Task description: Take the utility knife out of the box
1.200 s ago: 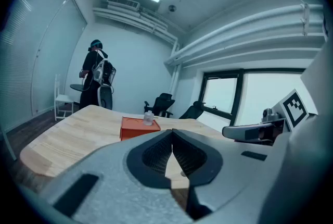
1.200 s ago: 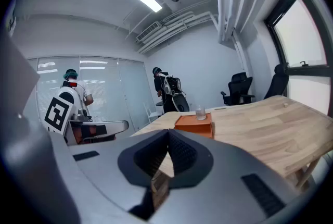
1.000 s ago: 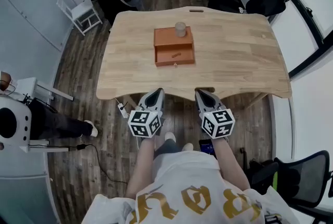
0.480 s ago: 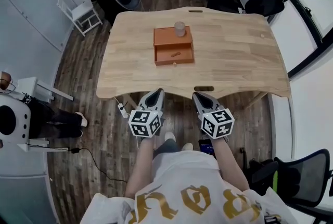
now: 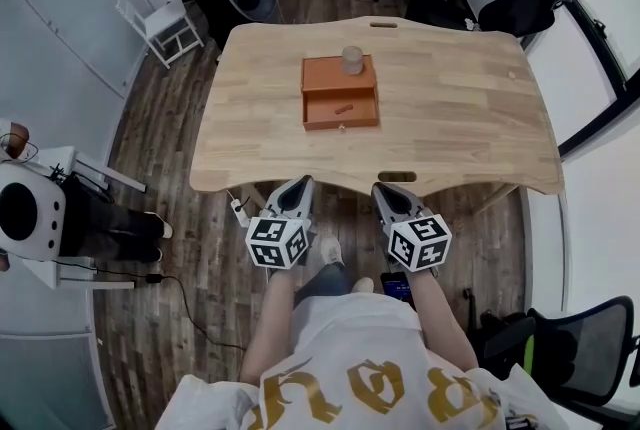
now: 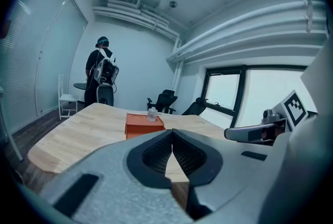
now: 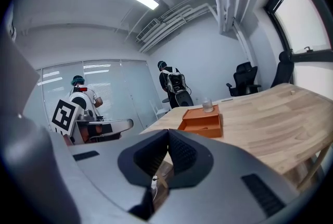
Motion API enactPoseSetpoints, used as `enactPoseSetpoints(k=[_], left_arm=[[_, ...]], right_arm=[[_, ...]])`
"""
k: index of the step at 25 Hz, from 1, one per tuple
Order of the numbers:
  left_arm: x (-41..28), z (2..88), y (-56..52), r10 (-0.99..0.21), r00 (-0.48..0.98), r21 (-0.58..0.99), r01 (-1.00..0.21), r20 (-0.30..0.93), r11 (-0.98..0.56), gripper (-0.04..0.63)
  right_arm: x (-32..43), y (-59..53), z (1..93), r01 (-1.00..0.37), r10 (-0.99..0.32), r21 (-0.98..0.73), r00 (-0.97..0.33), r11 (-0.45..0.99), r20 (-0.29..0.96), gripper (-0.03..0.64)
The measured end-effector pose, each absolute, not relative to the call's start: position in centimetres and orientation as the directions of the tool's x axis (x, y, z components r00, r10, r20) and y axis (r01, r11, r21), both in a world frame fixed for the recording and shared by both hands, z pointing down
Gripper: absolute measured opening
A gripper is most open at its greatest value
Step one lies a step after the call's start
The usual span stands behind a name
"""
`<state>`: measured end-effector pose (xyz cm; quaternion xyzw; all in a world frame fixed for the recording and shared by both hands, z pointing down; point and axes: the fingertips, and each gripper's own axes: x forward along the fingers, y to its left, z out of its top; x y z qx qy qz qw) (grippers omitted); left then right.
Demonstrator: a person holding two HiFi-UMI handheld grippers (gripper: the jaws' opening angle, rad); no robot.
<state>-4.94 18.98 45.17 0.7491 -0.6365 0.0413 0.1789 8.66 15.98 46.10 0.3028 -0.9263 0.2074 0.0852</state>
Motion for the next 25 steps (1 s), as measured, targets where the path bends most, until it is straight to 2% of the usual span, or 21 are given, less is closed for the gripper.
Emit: enactPoseSetpoints(k=[16,25], left_arm=[[-9.9,47.0,2.7,-0.921,0.239,0.248,-0.955,0.306,-0.165,0.011],[-15.4,48.5,-4.8,-0.904,0.269,0.263,-0.947,0.332,-0.185,0.011]], right_arm=[[5.1,0.9,49.0,-0.686,-0.583,-0.291,-0.723,0.667,0.369,0.012],[-0.8,-6.5,50.4,-0.705,-0.587,-0.291,-0.704,0.647,0.400,0.012]])
